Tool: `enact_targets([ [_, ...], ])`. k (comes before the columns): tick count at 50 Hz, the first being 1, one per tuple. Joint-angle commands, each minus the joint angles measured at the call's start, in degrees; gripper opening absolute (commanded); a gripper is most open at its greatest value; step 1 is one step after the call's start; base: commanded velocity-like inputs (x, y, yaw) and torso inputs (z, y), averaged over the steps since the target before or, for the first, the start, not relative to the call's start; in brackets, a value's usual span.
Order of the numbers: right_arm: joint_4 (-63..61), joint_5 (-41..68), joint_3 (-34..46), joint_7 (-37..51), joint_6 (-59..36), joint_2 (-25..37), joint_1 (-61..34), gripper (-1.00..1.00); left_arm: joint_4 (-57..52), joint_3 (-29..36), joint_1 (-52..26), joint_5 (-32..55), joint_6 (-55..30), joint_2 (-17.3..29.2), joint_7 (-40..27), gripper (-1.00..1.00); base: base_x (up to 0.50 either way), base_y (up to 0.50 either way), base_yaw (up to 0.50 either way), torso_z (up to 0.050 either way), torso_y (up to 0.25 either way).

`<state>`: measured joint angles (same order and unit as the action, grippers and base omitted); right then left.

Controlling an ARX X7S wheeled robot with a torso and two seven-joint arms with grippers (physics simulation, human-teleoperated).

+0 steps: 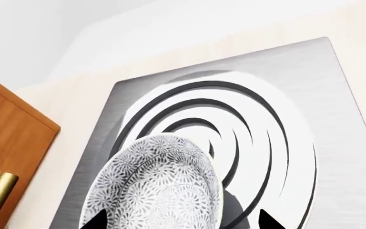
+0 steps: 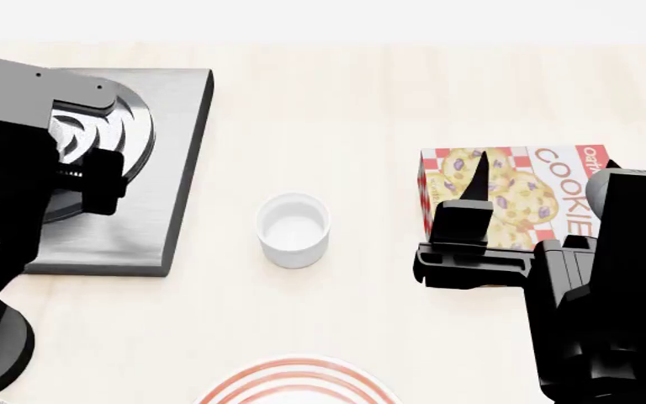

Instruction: Pick the akita bowl on the stove and place it on the plate.

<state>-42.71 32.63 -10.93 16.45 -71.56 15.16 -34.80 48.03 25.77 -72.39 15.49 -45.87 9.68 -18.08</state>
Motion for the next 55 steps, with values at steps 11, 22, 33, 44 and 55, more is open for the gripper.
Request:
enact_targets([
  [11, 0.1, 0.7, 0.1, 0.6, 0.3, 0.3, 0.0, 1.0, 1.0, 1.2, 0.3, -0.6, 0.0, 0.3, -0.2, 1.0, 0.0, 0.0, 0.0, 0.0, 0.0],
  [22, 0.2, 1.1, 0.2, 0.9, 0.5, 0.5, 0.1, 1.0, 0.4, 1.3, 1.1, -0.2, -1.0, 0.7, -0.1, 1.0, 0.0, 0.0, 0.0, 0.0, 0.0],
  [33, 0.3, 1.5, 0.2, 1.2, 0.6, 0.7, 0.1, 1.0, 1.4, 1.7, 0.8, -0.3, -0.2, 0.6, 0.3, 1.0, 0.0, 0.0, 0.0, 0.0, 0.0],
  [44, 0.4, 1.9, 0.3, 1.6, 0.8, 0.9, 0.1, 1.0, 1.0, 1.9, 0.9, -0.3, -0.6, 0.9, 0.1, 1.0, 0.0, 0.0, 0.0, 0.0, 0.0],
  [55, 0.5, 2.3, 0.4, 1.9, 1.0, 1.1, 0.2, 1.0, 1.1, 2.2, 1.1, -0.2, -0.1, 0.9, 0.3, -1.0, 0.0, 0.0, 0.0, 0.0, 0.0],
])
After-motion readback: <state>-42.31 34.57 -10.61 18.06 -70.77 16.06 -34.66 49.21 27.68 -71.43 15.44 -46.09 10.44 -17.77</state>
